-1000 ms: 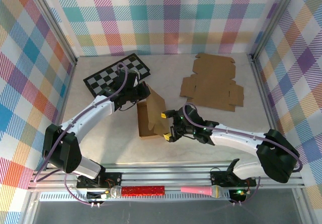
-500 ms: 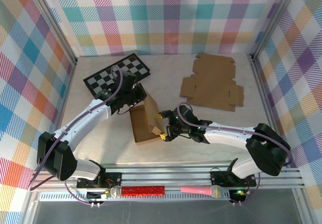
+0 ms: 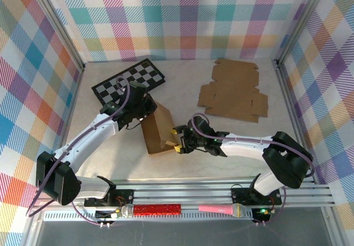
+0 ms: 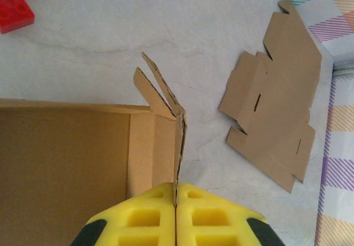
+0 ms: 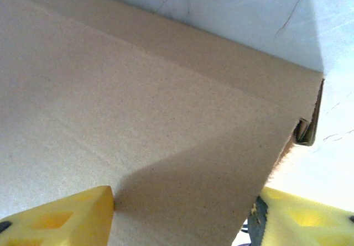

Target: Fold the paper box

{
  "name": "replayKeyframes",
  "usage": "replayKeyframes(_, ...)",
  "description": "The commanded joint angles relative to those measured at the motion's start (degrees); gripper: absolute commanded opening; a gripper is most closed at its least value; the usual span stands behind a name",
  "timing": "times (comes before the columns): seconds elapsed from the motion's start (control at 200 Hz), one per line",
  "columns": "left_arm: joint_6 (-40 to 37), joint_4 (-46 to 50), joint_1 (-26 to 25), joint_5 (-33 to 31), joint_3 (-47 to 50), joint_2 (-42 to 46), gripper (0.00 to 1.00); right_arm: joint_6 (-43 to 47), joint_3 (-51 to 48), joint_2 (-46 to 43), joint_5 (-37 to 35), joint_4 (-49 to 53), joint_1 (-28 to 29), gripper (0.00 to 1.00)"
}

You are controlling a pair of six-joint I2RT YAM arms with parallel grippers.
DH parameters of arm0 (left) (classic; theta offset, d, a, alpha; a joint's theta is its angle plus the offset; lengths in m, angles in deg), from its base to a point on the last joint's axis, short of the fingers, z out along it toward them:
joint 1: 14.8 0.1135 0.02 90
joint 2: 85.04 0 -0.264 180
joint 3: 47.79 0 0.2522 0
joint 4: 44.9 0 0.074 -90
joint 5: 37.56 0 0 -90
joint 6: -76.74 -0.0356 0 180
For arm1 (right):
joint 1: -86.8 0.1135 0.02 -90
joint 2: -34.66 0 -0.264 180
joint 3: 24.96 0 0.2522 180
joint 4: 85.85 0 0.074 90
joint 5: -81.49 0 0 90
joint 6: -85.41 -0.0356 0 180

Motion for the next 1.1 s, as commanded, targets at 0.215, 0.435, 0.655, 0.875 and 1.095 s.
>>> replayKeyframes(0.215, 3.5, 7.0, -0.9, 6.7, 2.9, 4.6, 0.15, -11.3, 3.8, -1.5, 0.2, 4.7, -4.0, 0.49)
replayKeyframes(0.435, 11.1, 3.7, -2.1, 10.3, 8.5, 8.7, 0.19, -6.4, 7.4, 3.3, 10.8, 3.6, -8.8, 0.47)
replayKeyframes(0.655, 19.9, 0.7, -7.9, 11.9, 10.2, 11.3, 0.39, -0.3, 10.4, 5.0, 17.7, 6.2, -13.7, 0.48)
replayKeyframes(0.875, 22.9, 1.8, -8.6, 11.2, 9.7, 13.7, 0.59, 15.1, 18.4, 5.6, 25.7, 22.9, -21.2, 0.47)
replayKeyframes(1.095, 8.7, 20.6, -3.5, 7.5, -3.1, 13.2, 0.69, 21.0, 19.3, 2.4, 25.4, 31.6, -22.0, 0.48)
